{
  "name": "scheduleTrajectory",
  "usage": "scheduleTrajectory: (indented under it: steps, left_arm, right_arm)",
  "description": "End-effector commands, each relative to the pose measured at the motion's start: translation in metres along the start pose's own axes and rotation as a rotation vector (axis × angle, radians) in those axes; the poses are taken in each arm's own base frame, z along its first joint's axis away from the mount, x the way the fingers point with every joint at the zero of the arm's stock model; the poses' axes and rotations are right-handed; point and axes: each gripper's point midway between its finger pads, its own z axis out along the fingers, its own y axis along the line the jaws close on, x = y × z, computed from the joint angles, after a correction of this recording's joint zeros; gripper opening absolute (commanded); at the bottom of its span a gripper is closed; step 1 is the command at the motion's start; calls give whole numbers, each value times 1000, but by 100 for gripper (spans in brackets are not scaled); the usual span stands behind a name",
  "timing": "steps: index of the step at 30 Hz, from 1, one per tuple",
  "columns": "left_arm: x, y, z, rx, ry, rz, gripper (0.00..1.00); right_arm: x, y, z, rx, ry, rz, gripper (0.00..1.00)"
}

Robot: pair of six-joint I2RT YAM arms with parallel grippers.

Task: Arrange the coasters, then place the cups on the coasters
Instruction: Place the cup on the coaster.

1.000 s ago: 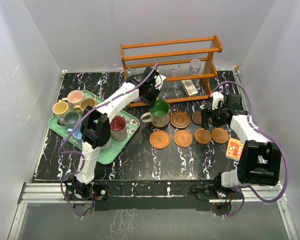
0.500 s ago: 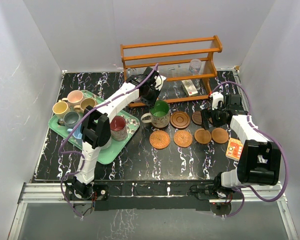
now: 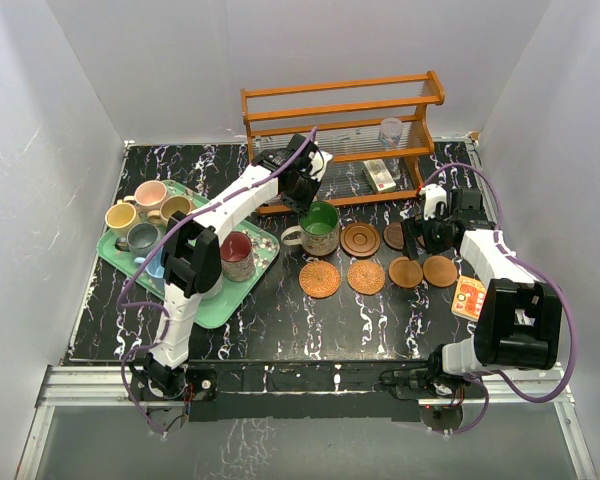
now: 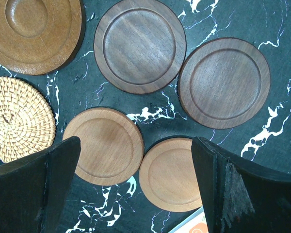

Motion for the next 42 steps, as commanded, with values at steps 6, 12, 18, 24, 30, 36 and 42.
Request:
scheduleTrajectory:
  steps: [6, 12, 18, 24, 30, 36, 42]
  left_arm:
    - [-20, -8, -17, 37, -76, -3, 14]
    - [-23, -10, -19, 48, -83, -5, 16]
    - [-27, -12, -25, 57, -98, -3, 22]
    - [-34, -10, -42, 40, -136, 22, 33]
    - [-41, -12, -72, 44, -194, 80, 47]
    - [-39, -9, -114, 16, -260, 169, 63]
    - [-19, -3, -149, 5, -299, 249, 76]
  right_arm:
    - [-13, -7, 0, 25, -46, -21, 98]
    - [-13, -7, 0, 22, -46, -21, 98]
    - [-12, -7, 0, 22, -44, -19, 98]
    - [-13, -6, 0, 20, -46, -19, 98]
    - [-18, -6, -4, 21, -60, -16, 98]
    - [-27, -8, -12, 38, -88, -23, 98]
    - [-31, -5, -14, 25, -104, -19, 98]
